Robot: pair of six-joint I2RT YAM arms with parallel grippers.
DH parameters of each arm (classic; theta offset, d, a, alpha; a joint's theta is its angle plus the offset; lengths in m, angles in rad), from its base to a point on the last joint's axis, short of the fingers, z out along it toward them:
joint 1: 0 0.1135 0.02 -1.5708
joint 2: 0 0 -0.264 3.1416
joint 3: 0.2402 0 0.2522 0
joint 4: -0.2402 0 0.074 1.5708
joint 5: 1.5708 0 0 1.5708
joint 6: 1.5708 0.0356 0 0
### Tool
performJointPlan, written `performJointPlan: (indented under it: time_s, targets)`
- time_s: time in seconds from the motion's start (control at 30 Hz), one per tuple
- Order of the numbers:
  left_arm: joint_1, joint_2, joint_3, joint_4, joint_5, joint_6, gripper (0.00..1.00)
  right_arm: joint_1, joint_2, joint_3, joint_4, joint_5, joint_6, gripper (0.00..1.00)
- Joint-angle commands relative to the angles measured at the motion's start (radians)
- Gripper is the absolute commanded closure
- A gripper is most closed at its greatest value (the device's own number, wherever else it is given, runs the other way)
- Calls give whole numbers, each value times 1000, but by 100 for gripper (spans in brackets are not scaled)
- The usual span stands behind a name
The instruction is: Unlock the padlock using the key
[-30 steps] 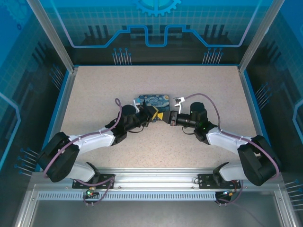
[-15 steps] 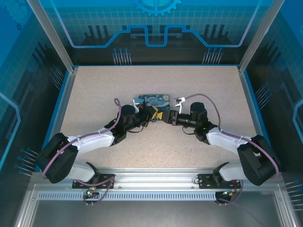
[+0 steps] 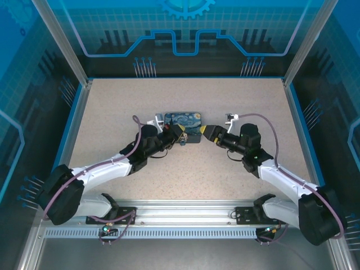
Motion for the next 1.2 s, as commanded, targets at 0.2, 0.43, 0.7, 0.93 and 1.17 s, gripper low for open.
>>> performJointPlan:
  time_s: [0.2, 0.43, 0.7, 0.93, 1.17]
  targets:
    - [-81, -95, 23, -229, -317, -13, 100, 139, -9, -22, 30, 267, 184, 25]
    - [-165, -118, 40, -332, -534, -176, 100, 222, 148, 51, 171, 289, 212, 28]
    - [-179, -111, 48, -337, -579, -260, 100, 290, 335, 89, 385, 277, 290, 36]
    - [-179, -99, 45, -311, -585, -305, 100, 328, 401, 62, 501, 273, 325, 47]
    - [-179, -83, 57, -290, -588, -306, 100, 332, 421, 63, 533, 247, 331, 56]
